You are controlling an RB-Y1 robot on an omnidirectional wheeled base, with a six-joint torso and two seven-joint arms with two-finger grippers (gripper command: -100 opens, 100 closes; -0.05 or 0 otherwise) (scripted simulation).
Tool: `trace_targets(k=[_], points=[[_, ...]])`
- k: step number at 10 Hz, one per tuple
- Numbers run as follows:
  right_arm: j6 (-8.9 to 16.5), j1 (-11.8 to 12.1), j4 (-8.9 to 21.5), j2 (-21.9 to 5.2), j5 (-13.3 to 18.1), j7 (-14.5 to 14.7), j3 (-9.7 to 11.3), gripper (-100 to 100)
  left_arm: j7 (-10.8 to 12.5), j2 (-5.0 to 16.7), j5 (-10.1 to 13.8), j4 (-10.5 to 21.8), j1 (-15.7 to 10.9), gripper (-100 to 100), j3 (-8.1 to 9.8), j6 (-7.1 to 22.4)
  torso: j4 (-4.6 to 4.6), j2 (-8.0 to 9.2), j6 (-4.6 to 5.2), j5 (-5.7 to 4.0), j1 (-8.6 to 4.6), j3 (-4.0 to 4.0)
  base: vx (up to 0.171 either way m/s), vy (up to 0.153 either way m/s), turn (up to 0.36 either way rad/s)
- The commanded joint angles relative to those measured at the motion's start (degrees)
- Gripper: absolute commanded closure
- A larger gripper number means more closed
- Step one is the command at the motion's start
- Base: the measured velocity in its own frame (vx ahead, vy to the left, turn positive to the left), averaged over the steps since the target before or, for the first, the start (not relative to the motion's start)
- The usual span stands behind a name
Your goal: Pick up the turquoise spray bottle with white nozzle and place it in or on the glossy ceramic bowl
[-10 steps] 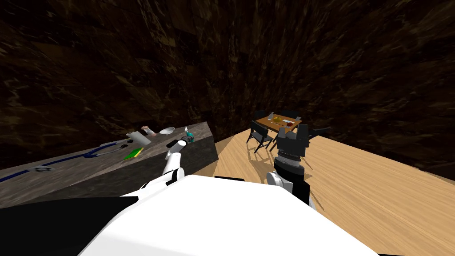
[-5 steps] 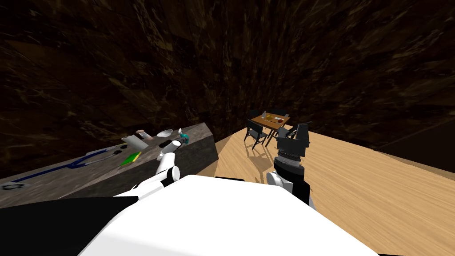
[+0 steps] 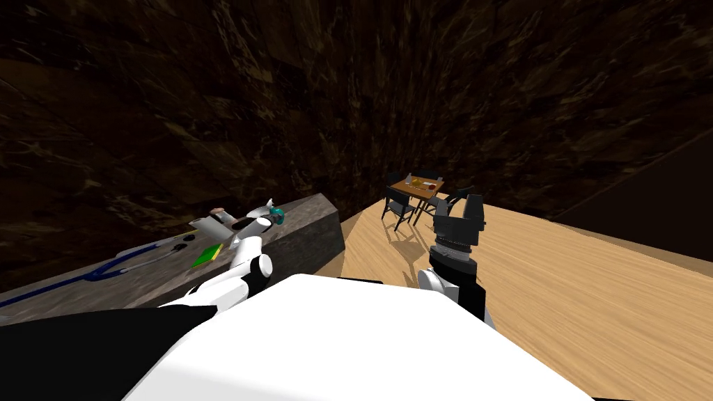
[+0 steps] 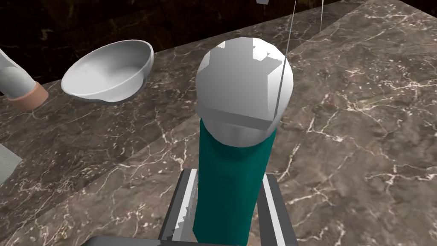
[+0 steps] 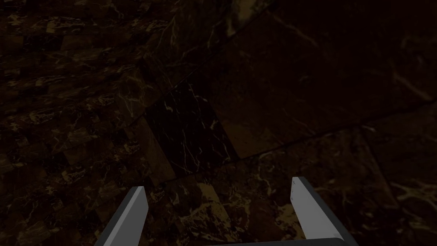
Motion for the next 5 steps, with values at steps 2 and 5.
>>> trace_targets(k=[2,5], points=[[0.0,0.0,0.0,0.0,0.0,0.0,0.0,0,1.6,2.0,-0.8,1.3,-1.5,100,2.70,-1.2,0.01,0.06,-0.03,0.06,0.10,0.03,-0.028,0.251,-0.110],[0.0,0.0,0.0,0.0,0.0,0.0,0.0,0,2.8,4.3,-0.4,3.4,-4.2,100,5.68,-3.8,0.03,-0.25,-0.07,0.06,0.18,-0.10,0.047,0.260,-0.050]])
